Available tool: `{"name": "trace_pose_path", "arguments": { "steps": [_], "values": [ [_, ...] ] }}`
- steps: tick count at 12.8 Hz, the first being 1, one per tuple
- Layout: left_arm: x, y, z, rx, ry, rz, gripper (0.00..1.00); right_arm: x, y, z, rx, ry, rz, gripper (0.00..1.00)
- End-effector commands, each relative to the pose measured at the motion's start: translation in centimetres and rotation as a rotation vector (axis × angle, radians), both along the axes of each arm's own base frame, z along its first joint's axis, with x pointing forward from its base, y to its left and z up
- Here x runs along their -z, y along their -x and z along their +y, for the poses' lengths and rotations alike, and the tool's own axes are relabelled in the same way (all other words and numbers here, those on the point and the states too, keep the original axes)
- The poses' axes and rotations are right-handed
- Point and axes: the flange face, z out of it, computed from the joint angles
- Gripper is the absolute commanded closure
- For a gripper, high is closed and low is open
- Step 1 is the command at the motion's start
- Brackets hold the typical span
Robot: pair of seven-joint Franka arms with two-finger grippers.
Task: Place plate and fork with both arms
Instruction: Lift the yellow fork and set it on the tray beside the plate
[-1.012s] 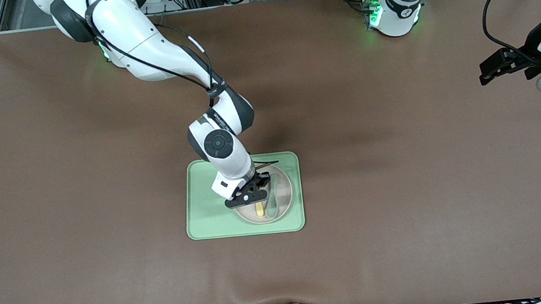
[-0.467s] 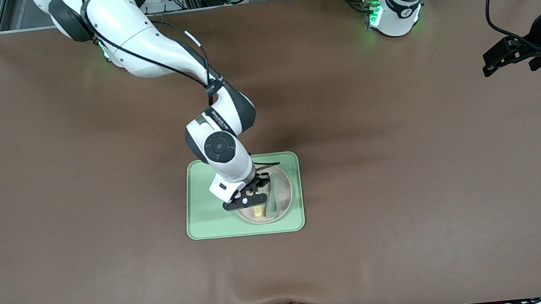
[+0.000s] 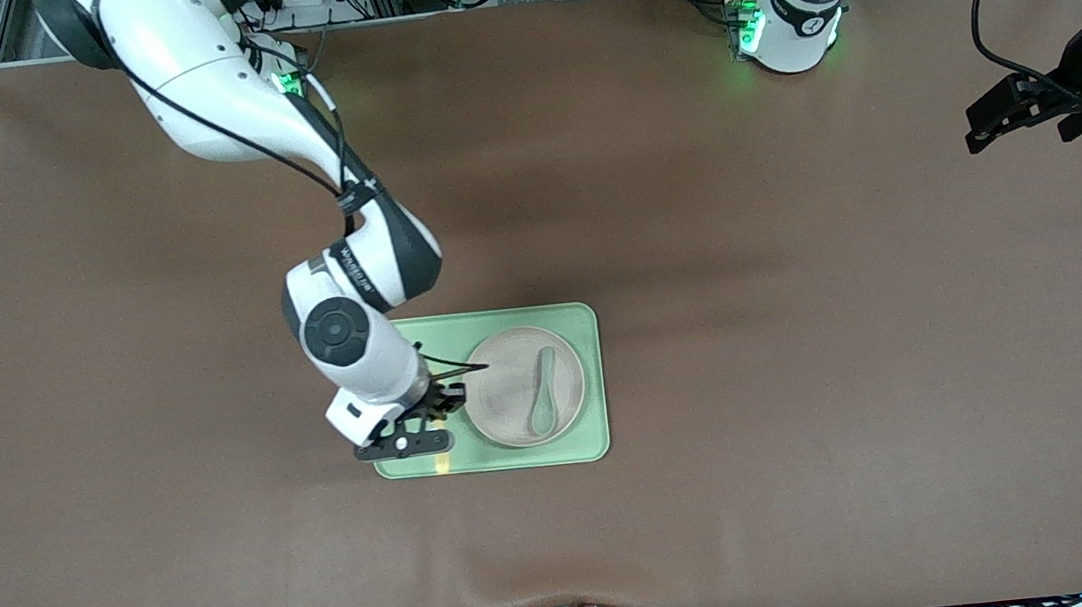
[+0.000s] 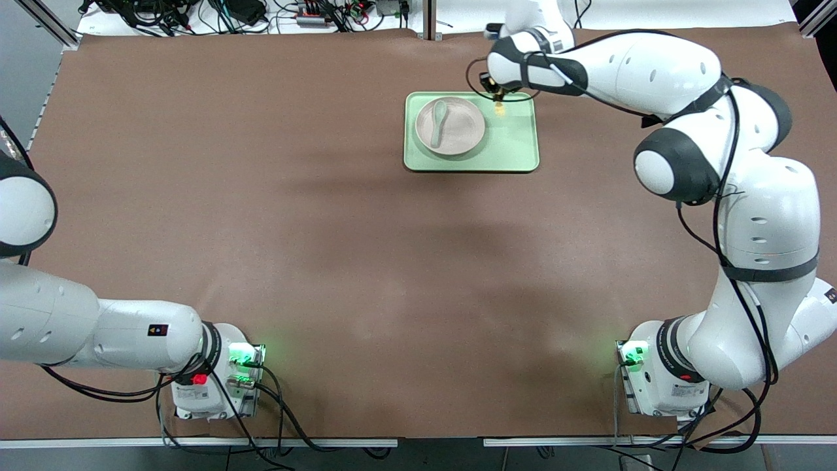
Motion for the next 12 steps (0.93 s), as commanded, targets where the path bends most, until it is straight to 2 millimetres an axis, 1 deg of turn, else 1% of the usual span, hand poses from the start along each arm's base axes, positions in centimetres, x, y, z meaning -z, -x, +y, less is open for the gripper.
{"name": "trace_pose_path", "arguments": {
  "steps": [1,2,5,6,7,8,9,10,11,12],
  "values": [
    [-0.3,0.7,0.3,0.016,-0.017,-0.001,0.0,1.3,3.3,-1.1,-0.022,0.002,-0.006,1.0],
    [-0.3,0.7,0.3,0.016,-0.017,0.001,0.0,1.9,3.8,-1.0,-0.013,0.003,0.004,1.0],
    [-0.3,0.6,0.3,0.016,-0.017,0.001,0.0,4.8,5.5,-1.8,0.08,-0.02,-0.023,1.0],
    [-0.3,0.6,0.3,0.016,-0.017,0.001,0.0,5.3,6.1,-1.1,0.089,-0.02,-0.019,1.0],
    [-0.3,0.6,0.3,0.016,-0.016,0.001,0.0,5.5,6.2,-1.1,0.091,-0.019,-0.017,1.0],
    [-0.2,0.6,0.3,0.017,-0.016,0.001,0.0,5.5,6.1,-1.3,0.095,-0.019,-0.016,0.76],
    [-0.1,0.5,0.2,0.018,-0.016,0.001,0.0,5.2,5.8,-1.7,0.105,-0.019,-0.013,0.29],
    [-0.1,0.5,0.2,0.018,-0.015,-0.001,0.0,4.7,5.7,-1.8,0.098,-0.018,-0.012,0.05],
    [-0.1,0.5,0.2,0.018,-0.015,-0.001,0.0,3.2,5.5,-1.9,0.098,-0.017,-0.007,0.0],
    [-0.1,0.4,0.2,0.018,-0.015,0.001,0.0,1.7,4.8,-2.5,0.107,-0.015,0.002,0.0]
  ]
}}
